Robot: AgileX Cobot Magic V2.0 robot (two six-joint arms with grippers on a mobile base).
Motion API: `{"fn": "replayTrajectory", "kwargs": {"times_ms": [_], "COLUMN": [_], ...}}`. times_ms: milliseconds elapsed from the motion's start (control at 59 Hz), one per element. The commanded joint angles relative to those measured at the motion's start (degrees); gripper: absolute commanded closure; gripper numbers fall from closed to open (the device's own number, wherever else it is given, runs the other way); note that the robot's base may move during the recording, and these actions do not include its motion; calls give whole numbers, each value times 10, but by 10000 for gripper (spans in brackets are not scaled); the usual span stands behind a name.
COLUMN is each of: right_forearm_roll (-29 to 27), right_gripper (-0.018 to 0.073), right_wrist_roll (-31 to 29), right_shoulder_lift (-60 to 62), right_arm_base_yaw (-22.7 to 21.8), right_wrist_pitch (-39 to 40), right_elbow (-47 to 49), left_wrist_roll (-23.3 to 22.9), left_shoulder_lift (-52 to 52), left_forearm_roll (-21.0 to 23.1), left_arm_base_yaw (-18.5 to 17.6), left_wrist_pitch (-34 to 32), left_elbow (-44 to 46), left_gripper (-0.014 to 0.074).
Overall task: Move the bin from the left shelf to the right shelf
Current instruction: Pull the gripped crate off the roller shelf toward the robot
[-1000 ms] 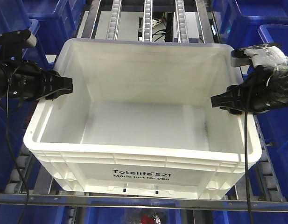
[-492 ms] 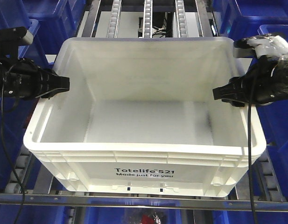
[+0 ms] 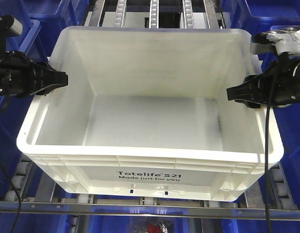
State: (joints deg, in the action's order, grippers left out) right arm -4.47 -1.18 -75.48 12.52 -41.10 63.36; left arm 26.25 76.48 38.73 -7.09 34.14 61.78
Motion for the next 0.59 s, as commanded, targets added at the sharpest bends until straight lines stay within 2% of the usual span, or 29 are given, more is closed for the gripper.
{"fn": "replayTrajectory", "kwargs": {"times_ms": [0,576], "right_forearm_roll": [-10,-40], "right_gripper": [566,564], "right_wrist_roll": [2,1], "right_shoulder_lift": [25,79], "right_arm_base_yaw": [0,0], "right_wrist_pitch": [53,12], "right_elbow": [28,28], "left_wrist_roll": [19,16], "left_shoulder_lift": [-42,-83], "left_forearm_roll": [51,51], "left_arm_base_yaw": [-10,-10], "left_wrist_pitch": [2,49], "left_elbow": [23,23], "left_gripper": [603,603]}}
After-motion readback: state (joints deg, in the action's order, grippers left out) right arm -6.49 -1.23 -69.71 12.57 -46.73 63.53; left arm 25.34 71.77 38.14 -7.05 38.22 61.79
